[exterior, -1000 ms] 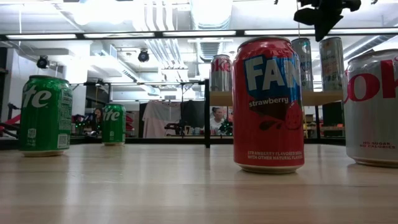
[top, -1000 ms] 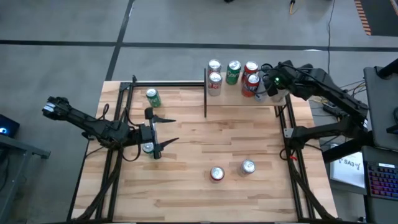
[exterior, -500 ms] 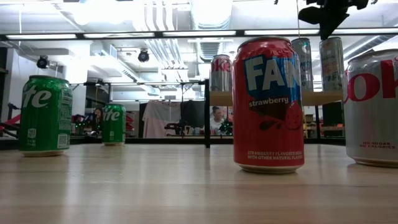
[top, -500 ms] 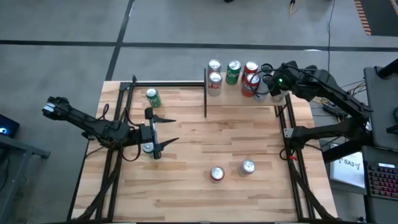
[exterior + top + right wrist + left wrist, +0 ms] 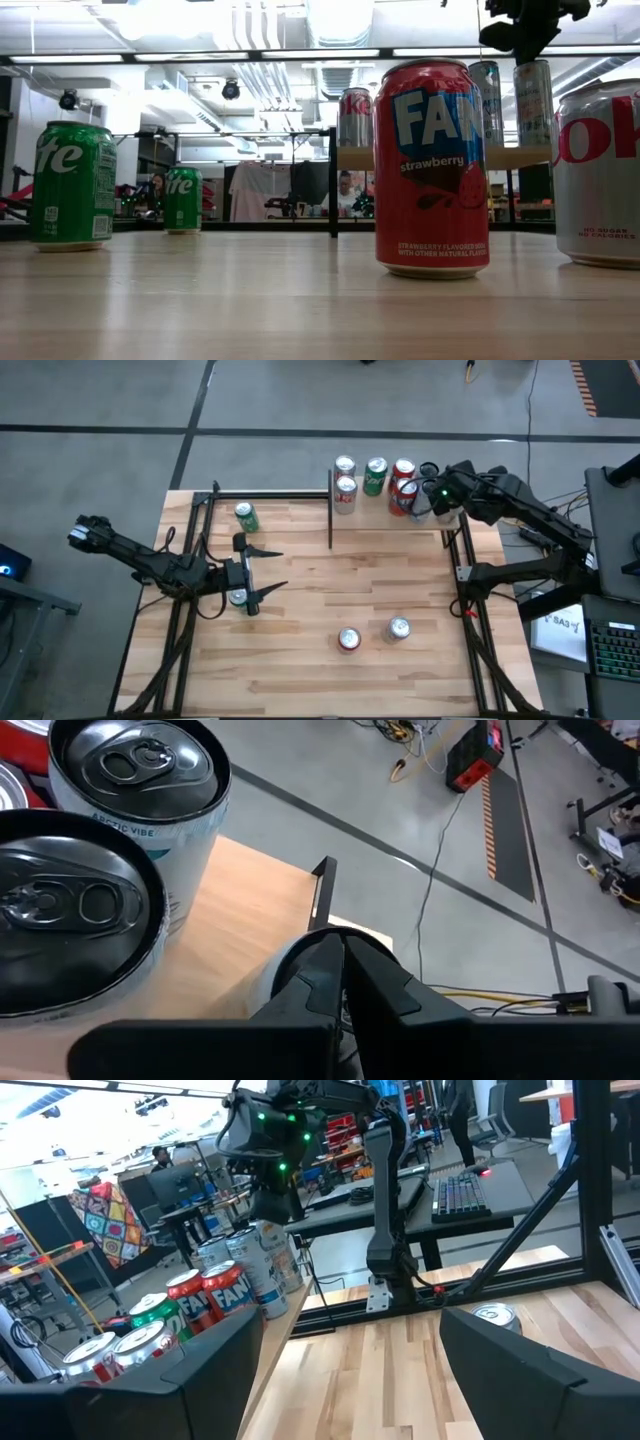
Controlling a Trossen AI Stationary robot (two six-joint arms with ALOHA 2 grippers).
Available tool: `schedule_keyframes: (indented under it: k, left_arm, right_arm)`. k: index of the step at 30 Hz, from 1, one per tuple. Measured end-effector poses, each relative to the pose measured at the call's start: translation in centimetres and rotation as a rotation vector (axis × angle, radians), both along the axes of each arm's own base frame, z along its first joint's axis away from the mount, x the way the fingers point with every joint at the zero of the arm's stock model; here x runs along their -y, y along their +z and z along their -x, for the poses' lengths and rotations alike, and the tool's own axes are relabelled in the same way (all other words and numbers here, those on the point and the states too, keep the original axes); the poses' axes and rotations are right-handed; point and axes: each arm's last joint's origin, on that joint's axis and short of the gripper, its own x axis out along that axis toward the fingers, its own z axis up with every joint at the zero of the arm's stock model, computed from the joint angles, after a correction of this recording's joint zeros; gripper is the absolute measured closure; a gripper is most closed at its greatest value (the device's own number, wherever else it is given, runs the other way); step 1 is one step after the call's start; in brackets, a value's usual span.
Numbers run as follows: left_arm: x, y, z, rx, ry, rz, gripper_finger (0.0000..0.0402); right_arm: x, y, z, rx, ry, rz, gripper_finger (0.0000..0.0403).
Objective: Place canned beverage on shelf
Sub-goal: Put the white soda can on the shelf aligned to the right of the other silver soda cans
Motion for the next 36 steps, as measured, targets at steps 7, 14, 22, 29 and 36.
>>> schedule_keyframes:
  k: [7,14,22,29,36]
  left_arm:
    - [0.0,0.0,0.0,0.001,0.0,0.003,0.0111]
    - [0.0,0.0,0.0,0.0,0.0,-0.002,0.0111]
    - [0.0,0.0,0.0,0.003,0.0,0.004,0.0111]
    - [0.0,0.1,0.0,0.007,0.0,0.006,0.0111]
    - [0.0,0.1,0.0,0.008,0.0,0.011,0.0111]
  right_arm:
    - [0.0,-0.2,-0.1,-0.001,0.009,0.002,0.0394]
    - [-0.2,0.0,0.1,0.013,0.049,-0.023,0.0394]
    - [-0.7,0.2,0.4,0.027,0.094,-0.039,0.0394]
    - [-1.3,0.4,0.3,0.066,0.155,-0.058,0.0394]
    - [-1.6,0.4,0.1,0.058,0.195,-0.064,0.0394]
